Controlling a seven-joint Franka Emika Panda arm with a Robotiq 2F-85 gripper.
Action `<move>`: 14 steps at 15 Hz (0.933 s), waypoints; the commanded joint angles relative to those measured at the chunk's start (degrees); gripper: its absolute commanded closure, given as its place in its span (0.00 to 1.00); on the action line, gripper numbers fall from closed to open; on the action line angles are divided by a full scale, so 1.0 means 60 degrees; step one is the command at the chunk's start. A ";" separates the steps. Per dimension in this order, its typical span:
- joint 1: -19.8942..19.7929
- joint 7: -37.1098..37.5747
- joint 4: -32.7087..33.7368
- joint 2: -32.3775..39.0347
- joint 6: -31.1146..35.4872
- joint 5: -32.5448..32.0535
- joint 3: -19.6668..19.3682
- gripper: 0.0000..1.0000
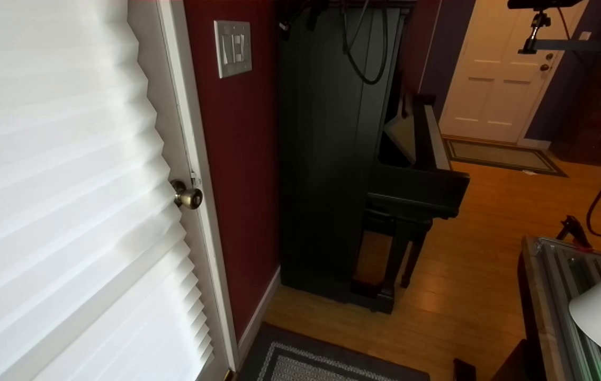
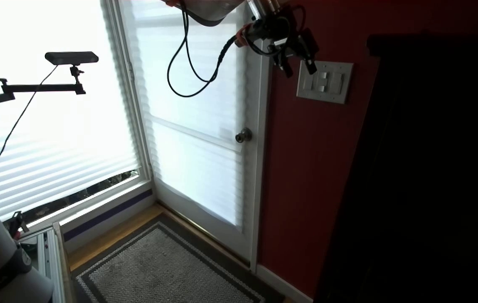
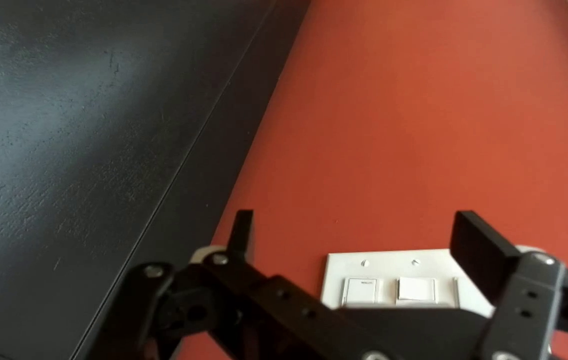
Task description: Press the switch on the left
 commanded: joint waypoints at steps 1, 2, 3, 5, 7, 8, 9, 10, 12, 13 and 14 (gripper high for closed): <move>-0.0096 -0.0754 0.0351 0.0426 0.0309 0.1249 -0.0051 0.00; -0.0133 -0.0983 0.0412 0.0551 0.0281 0.1741 0.0017 0.00; -0.0161 -0.1292 0.0433 0.0645 0.0359 0.2145 0.0052 0.00; -0.0195 -0.1688 0.0560 0.0927 0.0779 0.2848 0.0101 0.25; -0.0253 -0.2095 0.0759 0.1237 0.1365 0.3439 0.0176 0.34; -0.0270 -0.2284 0.0851 0.1374 0.1642 0.3626 0.0203 0.43; -0.0303 -0.2446 0.0972 0.1525 0.1814 0.3858 0.0252 0.49; -0.0355 -0.2671 0.1080 0.1657 0.1968 0.4104 0.0326 0.56; -0.0450 -0.3082 0.1268 0.1894 0.2219 0.4589 0.0505 0.70; -0.0495 -0.3256 0.1363 0.1997 0.2295 0.4801 0.0595 0.78; -0.0533 -0.3427 0.1436 0.2122 0.2477 0.4980 0.0682 0.84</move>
